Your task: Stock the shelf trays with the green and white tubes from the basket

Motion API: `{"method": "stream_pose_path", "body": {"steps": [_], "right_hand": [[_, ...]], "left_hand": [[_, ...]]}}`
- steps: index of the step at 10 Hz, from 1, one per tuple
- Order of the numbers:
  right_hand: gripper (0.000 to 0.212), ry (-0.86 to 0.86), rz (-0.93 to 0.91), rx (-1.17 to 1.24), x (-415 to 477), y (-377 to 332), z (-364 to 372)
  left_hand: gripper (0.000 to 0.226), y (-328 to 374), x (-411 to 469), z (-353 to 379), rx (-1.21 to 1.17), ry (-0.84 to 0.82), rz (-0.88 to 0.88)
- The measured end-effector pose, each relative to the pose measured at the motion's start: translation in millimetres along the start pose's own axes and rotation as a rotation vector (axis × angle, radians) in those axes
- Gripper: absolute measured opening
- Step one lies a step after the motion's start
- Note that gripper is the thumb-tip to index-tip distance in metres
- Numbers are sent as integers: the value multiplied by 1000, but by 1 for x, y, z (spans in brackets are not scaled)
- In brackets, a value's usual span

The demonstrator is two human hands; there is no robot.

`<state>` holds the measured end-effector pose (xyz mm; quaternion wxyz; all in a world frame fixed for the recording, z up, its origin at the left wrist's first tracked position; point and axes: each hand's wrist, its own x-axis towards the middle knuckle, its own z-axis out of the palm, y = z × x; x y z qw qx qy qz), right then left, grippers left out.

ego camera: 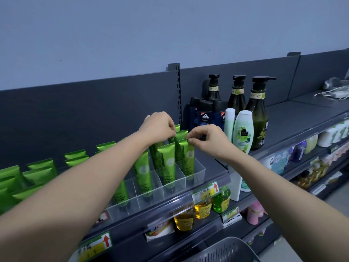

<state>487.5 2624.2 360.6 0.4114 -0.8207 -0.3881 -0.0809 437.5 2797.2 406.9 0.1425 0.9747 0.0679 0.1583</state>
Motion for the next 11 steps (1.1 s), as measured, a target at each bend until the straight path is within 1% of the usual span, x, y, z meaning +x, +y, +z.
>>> {"method": "stream_pose_path", "body": {"steps": [1, 2, 3, 4, 5, 8, 10, 11], "right_hand": [[5, -12, -2, 26, -1, 4, -2], [5, -17, 1, 37, -2, 5, -2], [12, -20, 8, 45, -3, 5, -1], [16, -25, 5, 50, -2, 5, 0], [19, -25, 2, 47, -2, 4, 0], [25, -19, 14, 24, -4, 2, -2], [21, 38, 51, 3, -8, -1, -10], [26, 80, 76, -17, -12, -8, -15]], "left_hand": [[8, -3, 1, -4, 3, -33, 14], [12, -7, 4, -7, -60, 8, -3], [9, -12, 9, -7, -62, 83, -14], [15, -13, 13, -2, 117, 102, -15], [13, -13, 15, 4, 201, 99, -26], [16, -13, 15, 7, 202, 130, -44], [17, -9, 9, -3, 207, 134, -19], [22, -6, 4, -14, 167, 138, -6]]}}
